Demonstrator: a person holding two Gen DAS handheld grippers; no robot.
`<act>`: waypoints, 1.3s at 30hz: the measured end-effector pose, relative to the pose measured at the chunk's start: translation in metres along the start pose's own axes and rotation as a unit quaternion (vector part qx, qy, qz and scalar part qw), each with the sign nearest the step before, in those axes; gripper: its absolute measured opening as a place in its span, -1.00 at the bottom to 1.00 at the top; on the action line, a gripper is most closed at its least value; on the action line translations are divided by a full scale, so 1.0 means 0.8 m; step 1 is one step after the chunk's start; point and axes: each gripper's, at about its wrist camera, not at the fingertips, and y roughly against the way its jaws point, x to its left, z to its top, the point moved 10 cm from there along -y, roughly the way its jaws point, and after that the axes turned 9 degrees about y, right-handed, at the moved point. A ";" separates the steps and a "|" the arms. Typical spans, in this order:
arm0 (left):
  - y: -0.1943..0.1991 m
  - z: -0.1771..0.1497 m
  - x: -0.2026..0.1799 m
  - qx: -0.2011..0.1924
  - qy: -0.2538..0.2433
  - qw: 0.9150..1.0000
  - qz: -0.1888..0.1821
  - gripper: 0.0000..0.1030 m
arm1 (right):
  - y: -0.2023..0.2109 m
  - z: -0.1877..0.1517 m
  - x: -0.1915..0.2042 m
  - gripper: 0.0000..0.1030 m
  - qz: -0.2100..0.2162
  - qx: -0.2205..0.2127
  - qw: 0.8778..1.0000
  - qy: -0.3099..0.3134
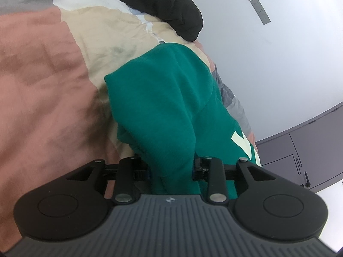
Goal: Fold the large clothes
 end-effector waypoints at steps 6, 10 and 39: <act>-0.003 0.002 0.005 0.004 0.018 1.000 -0.002 -0.25 | -0.007 0.002 -0.011 1.00 0.054 0.004 0.997 -0.056; -0.006 0.004 0.012 0.010 0.035 0.999 -0.004 -0.20 | -0.012 0.011 -0.003 1.00 0.179 -0.010 0.975 -0.132; -0.034 0.023 0.002 0.006 0.086 0.995 -0.048 -0.12 | -0.085 0.026 0.017 0.31 0.164 -0.051 0.985 -0.029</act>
